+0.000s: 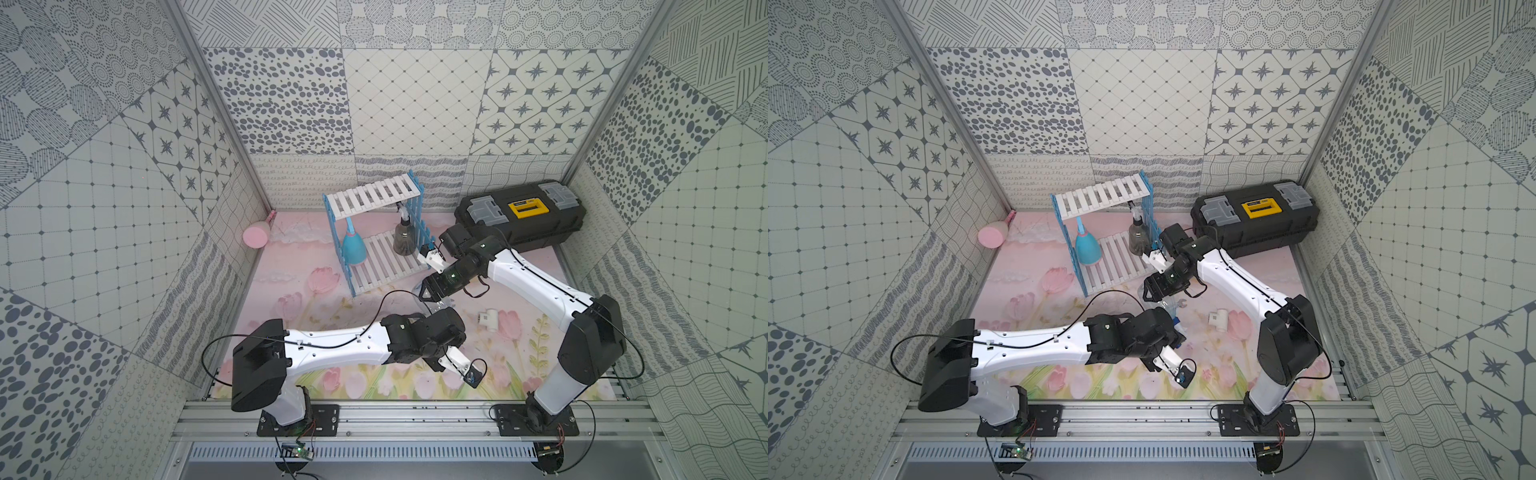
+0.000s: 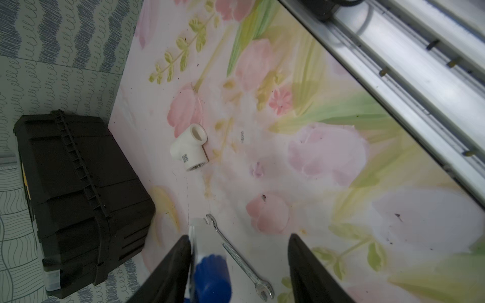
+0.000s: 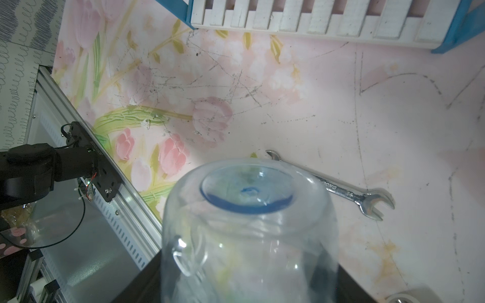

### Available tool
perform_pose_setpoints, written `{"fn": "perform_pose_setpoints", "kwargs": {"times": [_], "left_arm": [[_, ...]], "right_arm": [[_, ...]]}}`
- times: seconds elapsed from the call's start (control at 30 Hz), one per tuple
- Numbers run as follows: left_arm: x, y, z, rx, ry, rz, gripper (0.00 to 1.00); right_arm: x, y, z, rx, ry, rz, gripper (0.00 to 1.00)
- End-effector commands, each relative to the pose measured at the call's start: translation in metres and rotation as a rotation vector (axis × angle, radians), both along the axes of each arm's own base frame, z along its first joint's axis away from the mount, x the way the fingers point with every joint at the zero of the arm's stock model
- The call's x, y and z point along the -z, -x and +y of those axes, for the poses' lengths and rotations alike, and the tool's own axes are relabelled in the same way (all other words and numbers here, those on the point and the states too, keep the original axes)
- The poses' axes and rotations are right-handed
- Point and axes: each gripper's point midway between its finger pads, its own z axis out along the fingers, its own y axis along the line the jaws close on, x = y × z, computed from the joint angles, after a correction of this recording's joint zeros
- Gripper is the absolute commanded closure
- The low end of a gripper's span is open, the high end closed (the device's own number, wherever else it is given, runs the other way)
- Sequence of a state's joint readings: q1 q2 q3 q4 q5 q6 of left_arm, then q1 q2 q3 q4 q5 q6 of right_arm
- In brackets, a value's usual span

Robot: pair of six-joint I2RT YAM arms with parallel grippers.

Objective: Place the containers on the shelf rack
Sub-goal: 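Pick up a container from the center of the board.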

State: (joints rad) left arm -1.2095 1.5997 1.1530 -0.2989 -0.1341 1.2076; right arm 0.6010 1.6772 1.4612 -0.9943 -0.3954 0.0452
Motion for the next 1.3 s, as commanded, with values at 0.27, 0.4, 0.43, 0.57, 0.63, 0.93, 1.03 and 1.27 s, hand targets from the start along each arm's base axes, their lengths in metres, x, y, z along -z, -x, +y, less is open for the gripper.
{"fn": "perform_pose_setpoints", "kwargs": {"times": [0.27, 0.4, 0.43, 0.57, 0.63, 0.93, 1.03, 1.27], "left_arm": [[-0.009, -0.027, -0.012, 0.046, 0.02, -0.234, 0.81], [-0.017, -0.024, -0.01, 0.049, 0.05, -0.237, 1.0], [-0.021, -0.022, -0.01, 0.044, 0.066, -0.225, 1.0], [-0.048, -0.01, -0.003, -0.028, 0.176, -0.056, 1.0], [-0.061, -0.004, 0.005, -0.088, 0.236, 0.07, 1.0], [-0.13, -0.019, 0.052, -0.487, 0.644, 0.739, 1.0], [-0.159, -0.035, 0.072, -0.589, 0.798, 1.018, 1.0], [-0.212, -0.056, 0.11, -0.537, 1.005, 1.569, 1.0]], "right_arm": [[-0.008, 0.01, 0.002, -0.025, -0.034, 0.004, 0.29], [-0.012, 0.009, 0.001, -0.017, -0.031, -0.012, 0.23], [-0.015, 0.008, 0.0, -0.012, -0.034, -0.022, 0.16], [-0.045, 0.001, -0.007, 0.043, -0.064, -0.1, 0.03], [-0.069, -0.002, -0.011, 0.075, -0.104, -0.152, 0.03], [-0.166, 0.004, -0.041, 0.188, -0.373, -0.358, 0.03], [-0.185, 0.011, -0.047, 0.17, -0.498, -0.429, 0.03], [-0.204, 0.056, -0.03, -0.088, -0.798, -0.548, 0.03]]}}
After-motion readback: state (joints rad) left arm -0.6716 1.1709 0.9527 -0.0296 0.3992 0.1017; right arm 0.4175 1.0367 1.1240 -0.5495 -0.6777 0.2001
